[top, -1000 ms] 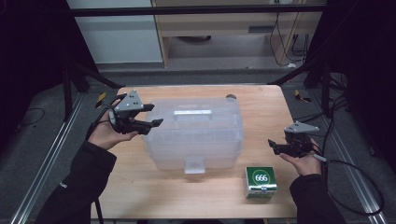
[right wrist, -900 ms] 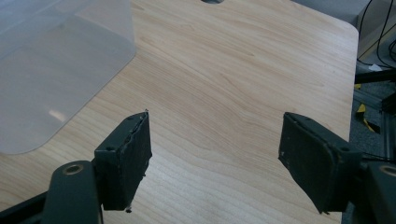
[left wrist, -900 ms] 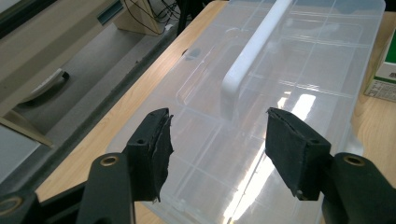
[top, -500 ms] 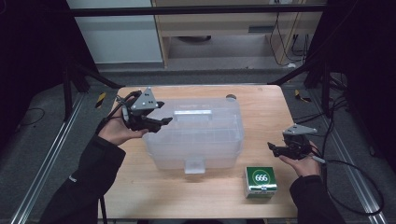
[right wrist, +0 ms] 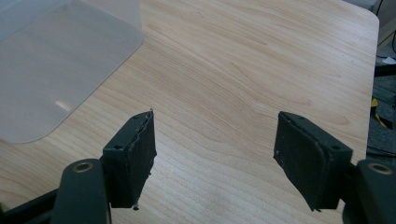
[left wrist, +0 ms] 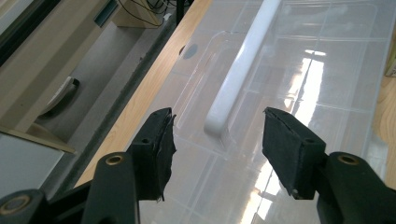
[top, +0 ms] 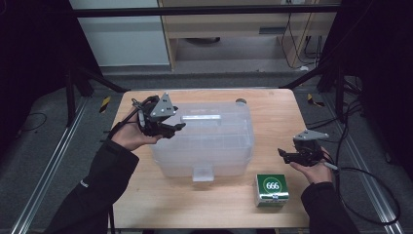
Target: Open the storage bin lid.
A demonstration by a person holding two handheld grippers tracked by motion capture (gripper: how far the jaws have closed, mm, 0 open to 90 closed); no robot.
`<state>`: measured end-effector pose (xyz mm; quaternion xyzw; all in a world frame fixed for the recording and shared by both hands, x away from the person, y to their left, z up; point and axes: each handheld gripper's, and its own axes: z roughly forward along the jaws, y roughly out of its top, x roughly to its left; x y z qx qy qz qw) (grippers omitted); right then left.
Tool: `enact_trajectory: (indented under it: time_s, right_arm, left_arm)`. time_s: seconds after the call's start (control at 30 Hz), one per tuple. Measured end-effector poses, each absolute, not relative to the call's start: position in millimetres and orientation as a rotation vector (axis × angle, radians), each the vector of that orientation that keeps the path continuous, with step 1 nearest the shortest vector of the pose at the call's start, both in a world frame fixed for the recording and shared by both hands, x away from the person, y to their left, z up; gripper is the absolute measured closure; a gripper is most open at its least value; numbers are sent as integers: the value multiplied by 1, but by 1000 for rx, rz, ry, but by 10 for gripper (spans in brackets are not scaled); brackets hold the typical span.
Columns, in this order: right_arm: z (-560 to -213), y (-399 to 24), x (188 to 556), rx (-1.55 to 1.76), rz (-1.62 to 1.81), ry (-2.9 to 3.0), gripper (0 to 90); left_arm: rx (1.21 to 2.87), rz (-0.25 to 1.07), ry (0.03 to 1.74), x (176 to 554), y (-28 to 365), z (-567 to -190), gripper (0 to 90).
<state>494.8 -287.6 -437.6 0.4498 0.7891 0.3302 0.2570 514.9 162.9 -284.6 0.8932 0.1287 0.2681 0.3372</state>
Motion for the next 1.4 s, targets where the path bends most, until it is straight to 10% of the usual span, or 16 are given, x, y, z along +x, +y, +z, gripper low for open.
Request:
enact_trajectory:
  time_s: [1.4]
  right_arm:
    - [-440, -283, 496, 1251, 878, 2188, 388]
  left_arm:
    - [2455, 851, 256, 526, 123, -302, 661]
